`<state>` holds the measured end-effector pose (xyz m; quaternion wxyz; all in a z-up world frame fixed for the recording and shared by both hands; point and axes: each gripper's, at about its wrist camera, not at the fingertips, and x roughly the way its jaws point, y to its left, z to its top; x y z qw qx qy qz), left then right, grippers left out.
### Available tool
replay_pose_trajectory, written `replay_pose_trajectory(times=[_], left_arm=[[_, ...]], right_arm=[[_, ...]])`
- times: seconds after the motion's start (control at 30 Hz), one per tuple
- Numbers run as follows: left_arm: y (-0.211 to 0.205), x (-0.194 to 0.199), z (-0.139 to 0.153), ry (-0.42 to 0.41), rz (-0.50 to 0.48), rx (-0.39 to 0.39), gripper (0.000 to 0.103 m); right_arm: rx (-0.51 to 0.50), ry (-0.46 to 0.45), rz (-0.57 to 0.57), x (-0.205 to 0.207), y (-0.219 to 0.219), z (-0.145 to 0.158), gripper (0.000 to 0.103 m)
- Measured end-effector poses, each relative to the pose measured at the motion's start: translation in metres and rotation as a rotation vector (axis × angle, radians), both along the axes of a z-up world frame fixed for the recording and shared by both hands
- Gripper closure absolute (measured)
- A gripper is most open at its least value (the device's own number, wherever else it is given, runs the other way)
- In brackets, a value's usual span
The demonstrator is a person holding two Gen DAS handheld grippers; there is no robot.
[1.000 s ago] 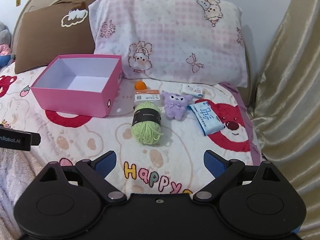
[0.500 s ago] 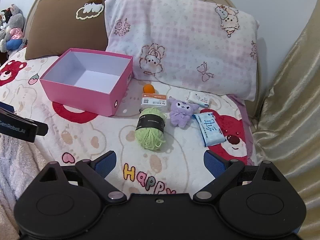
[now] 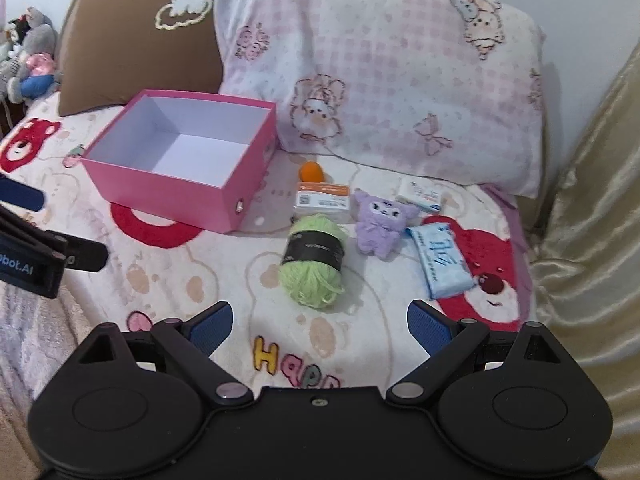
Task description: Organize objects
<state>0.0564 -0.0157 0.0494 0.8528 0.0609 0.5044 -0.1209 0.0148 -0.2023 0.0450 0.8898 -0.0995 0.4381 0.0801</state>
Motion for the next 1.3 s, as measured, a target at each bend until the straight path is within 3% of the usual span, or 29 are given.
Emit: replay_pose_trajectory(times=[0.3,0.5,0.57,0.83,0.93,1.1,1.3], left_arm=[[-0.010,0.029,0.010,0.022,-0.052,-0.052,0.002],[-0.029,0.045,-0.009,-0.011,-0.057,-0.084,0.003],[-0.033,0.049,-0.017,-0.032,-0.057,-0.109,0.003],[-0.025,0.074,-0.051,-0.071,0.019,-0.268,0.003],[-0.028,0.080,-0.062,-0.089,0.021,-0.312,0.003],[-0.038,0.087,-0.073,-0.158,0.004,-0.299,0.003],[-0.051,0.098,-0.089,-0.103,-0.017,-0.335,0.003]], right_arm=[[0.199,-0.049,0.150,0.018,-0.023,-0.001,0.007],[0.313,-0.137,0.204,0.041,-0.025,-0.032,0.007],[0.345,-0.125,0.205,0.052,-0.027,-0.043,0.007],[0.283,-0.097,0.295,0.091,-0.026,-0.069,0.007],[0.273,-0.083,0.261,0.102,-0.023,-0.090,0.007],[0.249,-0.062,0.222,0.109,-0.018,-0.099,0.007],[0.264,-0.026,0.209,0.113,-0.019,-0.114,0.007]])
